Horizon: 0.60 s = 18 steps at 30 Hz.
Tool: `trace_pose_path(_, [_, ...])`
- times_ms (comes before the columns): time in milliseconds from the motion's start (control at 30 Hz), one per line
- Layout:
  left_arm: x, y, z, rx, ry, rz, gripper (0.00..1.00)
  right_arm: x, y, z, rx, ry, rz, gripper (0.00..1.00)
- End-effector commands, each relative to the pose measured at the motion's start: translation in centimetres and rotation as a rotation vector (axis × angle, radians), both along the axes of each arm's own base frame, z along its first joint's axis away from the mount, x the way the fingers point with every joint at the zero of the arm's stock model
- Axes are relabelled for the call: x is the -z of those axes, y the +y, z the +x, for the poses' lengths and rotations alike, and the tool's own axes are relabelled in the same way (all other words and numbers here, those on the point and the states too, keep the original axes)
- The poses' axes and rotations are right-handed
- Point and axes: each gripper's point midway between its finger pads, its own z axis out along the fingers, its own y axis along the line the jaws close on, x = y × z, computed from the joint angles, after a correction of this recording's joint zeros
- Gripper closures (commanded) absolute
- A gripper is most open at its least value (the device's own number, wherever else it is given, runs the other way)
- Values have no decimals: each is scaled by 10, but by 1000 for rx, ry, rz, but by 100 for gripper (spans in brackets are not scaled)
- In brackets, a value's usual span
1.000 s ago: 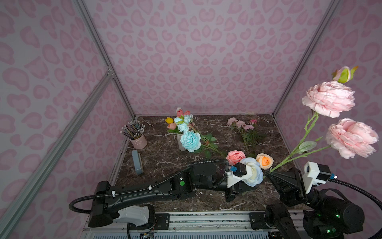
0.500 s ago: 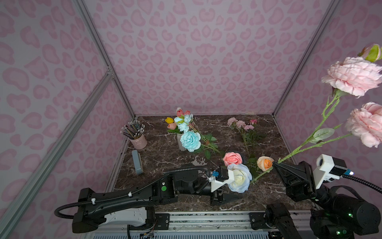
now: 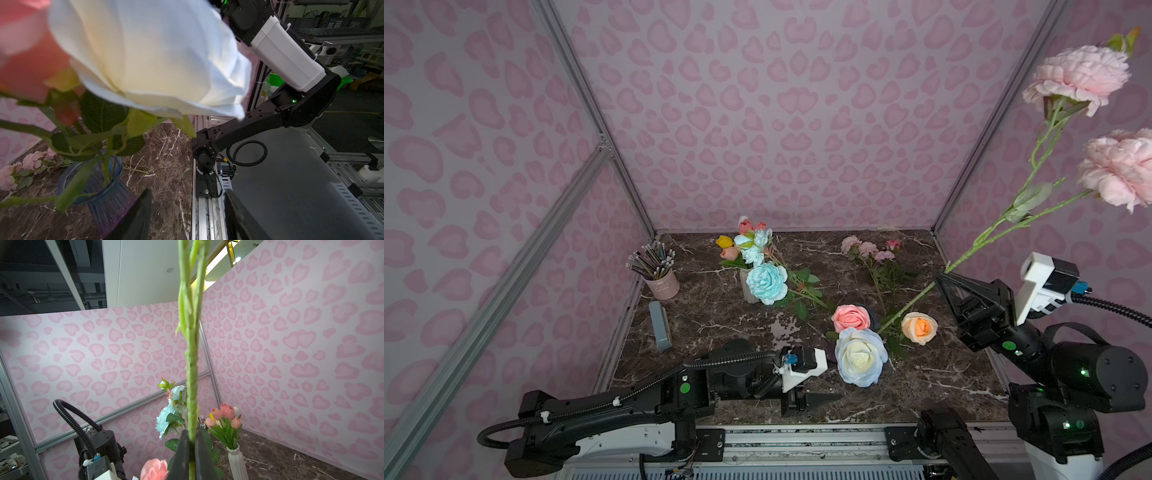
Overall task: Pick out pink flowers from the vase
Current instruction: Place the flower at the center of the board.
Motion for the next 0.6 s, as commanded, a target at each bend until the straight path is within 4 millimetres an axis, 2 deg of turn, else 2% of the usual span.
trace_pose_path(0, [3,4,3,-22,-14,6,43,-13,0,15,1,-4,20,100])
trace_pose_path(133, [9,8,3,-27,-15,21,43,-18,4,46,-7,50,26,100])
trace_pose_path(233, [14,9,4,-30,-16,37,43,-5,12,84,44,146,-24,100])
trace_pose_path(300, [15,12,5,-43,-18,44,43,11,17,115,92,222,-100,100])
trace_pose_path(367, [15,17,8,-60,-24,44,43,40,12,154,181,341,-168,100])
trace_pose_path(433, [15,22,10,-79,-35,42,43,64,4,181,258,414,-229,100])
trace_pose_path(500, [18,29,13,-100,-49,50,42,91,-17,206,382,494,-287,100])
trace_pose_path(567, [18,36,14,-115,-61,50,42,120,-45,227,482,562,-334,100])
